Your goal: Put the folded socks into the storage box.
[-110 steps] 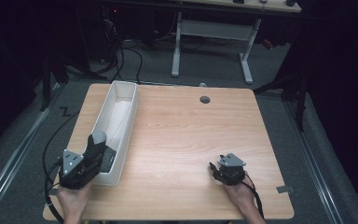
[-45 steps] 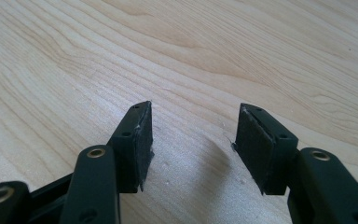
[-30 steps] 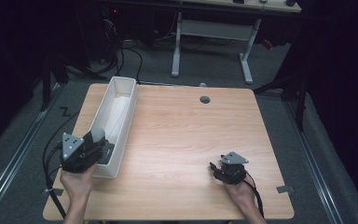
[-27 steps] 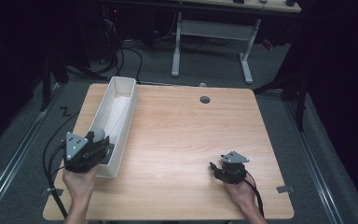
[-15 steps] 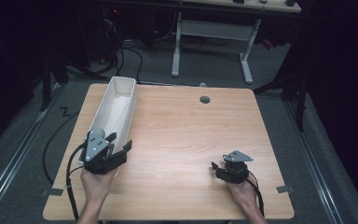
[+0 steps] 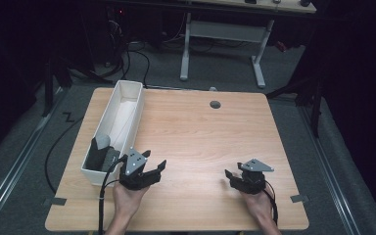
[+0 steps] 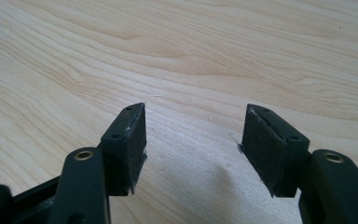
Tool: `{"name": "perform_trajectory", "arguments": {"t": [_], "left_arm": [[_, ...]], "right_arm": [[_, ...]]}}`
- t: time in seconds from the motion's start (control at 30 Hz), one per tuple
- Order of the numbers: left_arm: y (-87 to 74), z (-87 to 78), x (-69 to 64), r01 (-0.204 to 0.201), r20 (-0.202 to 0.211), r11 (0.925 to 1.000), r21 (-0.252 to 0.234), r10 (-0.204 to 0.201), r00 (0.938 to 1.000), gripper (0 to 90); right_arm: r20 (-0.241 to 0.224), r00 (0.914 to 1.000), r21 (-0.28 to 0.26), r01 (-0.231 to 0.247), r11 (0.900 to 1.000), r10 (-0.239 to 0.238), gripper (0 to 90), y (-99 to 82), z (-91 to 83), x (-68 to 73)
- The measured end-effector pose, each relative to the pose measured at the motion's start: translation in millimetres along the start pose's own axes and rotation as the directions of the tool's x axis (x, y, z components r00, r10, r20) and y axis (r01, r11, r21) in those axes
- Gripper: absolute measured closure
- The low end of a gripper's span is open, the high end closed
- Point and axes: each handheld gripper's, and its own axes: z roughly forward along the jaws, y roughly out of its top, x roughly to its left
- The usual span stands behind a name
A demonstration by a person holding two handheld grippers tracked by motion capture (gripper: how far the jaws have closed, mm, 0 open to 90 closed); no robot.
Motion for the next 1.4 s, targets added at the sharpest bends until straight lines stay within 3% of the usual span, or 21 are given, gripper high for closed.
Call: {"name": "perform_trajectory", "arguments": {"t": [0.23,0.63,0.97,1.4], "left_arm": [[-22.6,10.2,1.1,-0.003,-0.016,0.9992,0.041,0.003,0.9999,35.5],[-57.4,28.6,16.7,-0.037,-0.106,0.9886,0.146,0.053,0.993,35.6],[-67.1,36.7,26.5,-0.055,-0.161,0.9862,0.156,0.08,0.9837,35.7],[-75.2,40.4,33.1,-0.07,-0.199,0.9812,0.18,0.106,0.9743,35.6]], "right_arm": [[0.0,1.0,0.002,-0.001,1.0,0.001,39.8,-1.7,-0.4,0.5],[0.013,0.9999,0.014,-0.001,0.9999,0.001,38.9,-5.2,1.7,0.5],[0.033,0.9994,0.032,0.004,0.9995,-0.005,37.5,-5.9,5.9,0.6],[0.038,0.9993,0.075,-0.008,0.9971,0.005,36.5,-7.8,11.2,0.3]]}}
